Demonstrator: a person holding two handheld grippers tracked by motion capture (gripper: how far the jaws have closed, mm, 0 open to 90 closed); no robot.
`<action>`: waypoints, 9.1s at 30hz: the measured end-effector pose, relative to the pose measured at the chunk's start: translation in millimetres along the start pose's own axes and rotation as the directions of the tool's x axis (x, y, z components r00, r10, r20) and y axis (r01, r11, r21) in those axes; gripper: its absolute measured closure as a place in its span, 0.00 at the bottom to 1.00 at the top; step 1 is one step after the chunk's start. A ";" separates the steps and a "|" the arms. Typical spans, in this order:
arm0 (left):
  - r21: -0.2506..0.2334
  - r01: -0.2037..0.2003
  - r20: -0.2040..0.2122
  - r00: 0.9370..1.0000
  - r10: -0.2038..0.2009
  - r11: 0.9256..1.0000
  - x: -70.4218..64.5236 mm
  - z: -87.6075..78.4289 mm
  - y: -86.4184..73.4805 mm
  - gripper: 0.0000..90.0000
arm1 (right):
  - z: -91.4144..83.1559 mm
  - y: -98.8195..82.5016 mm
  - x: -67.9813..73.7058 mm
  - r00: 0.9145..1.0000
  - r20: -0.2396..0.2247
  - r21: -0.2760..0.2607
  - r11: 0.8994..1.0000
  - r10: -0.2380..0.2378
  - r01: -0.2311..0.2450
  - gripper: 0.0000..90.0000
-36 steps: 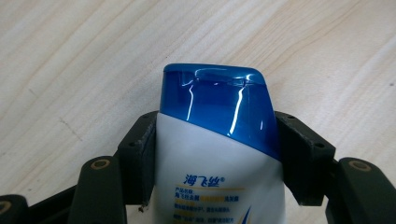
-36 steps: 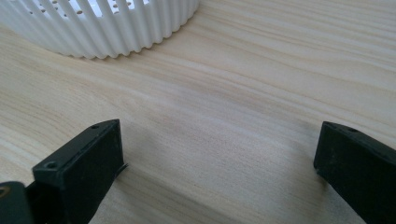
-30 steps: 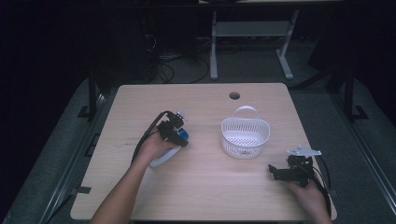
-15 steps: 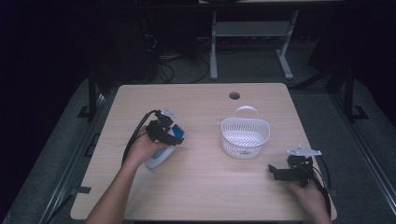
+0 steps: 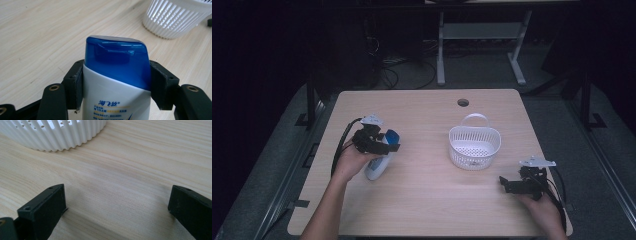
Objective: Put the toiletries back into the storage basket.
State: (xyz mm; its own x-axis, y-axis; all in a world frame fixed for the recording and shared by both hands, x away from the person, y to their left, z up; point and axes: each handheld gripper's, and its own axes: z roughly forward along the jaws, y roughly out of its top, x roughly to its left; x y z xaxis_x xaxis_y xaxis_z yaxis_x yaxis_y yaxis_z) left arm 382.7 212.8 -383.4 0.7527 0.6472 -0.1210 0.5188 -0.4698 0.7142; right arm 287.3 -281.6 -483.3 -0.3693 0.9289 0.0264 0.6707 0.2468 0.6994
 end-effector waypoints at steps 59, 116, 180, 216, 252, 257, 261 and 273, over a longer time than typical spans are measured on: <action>-0.460 -0.074 0.183 0.967 0.176 0.885 -28.1 -28.4 35.3 0.42 | -0.1 0.0 0.0 1.000 0.000 -0.001 1.000 -0.001 0.001 0.01; -0.545 -0.148 0.293 0.889 0.353 0.825 -94.9 34.7 151.8 0.42 | -0.1 0.0 0.0 1.000 -0.002 0.000 1.000 0.000 0.000 0.01; -0.528 -0.128 0.312 0.890 0.332 0.840 -89.6 121.2 107.5 0.41 | -0.2 -0.1 0.4 1.000 -0.004 0.000 1.000 0.001 -0.001 0.01; -0.501 -0.143 0.292 0.900 0.323 0.854 -93.9 143.1 86.9 0.41 | -0.1 -0.1 0.3 1.000 -0.004 0.000 1.000 0.000 0.000 0.01; -0.478 -0.139 0.263 0.920 0.292 0.867 -93.9 142.9 83.8 0.17 | -0.1 -0.1 0.2 1.000 -0.002 0.000 1.000 -0.001 0.001 0.01; -0.468 -0.140 0.249 0.926 0.282 0.873 -91.2 137.2 84.9 0.15 | -0.1 -0.1 0.2 1.000 -0.002 0.000 1.000 -0.001 0.001 0.01; -0.458 -0.154 0.235 0.929 0.286 0.876 -89.5 128.8 86.1 0.15 | -0.1 -0.1 0.2 1.000 -0.002 0.000 1.000 -0.001 0.001 0.01; -0.384 -0.189 0.216 0.933 0.287 0.904 -87.7 97.3 80.4 0.15 | -0.2 -0.4 0.2 1.000 -0.003 -0.002 1.000 -0.005 0.005 0.01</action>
State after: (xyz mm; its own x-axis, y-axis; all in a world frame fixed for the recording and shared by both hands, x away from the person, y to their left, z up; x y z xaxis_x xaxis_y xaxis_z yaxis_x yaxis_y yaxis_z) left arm 397.9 59.9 -382.4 0.9390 0.3392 -0.0570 0.1710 -0.3166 0.9330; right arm 286.8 -281.6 -483.4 -0.3740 0.9271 0.0251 0.6680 0.2506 0.7007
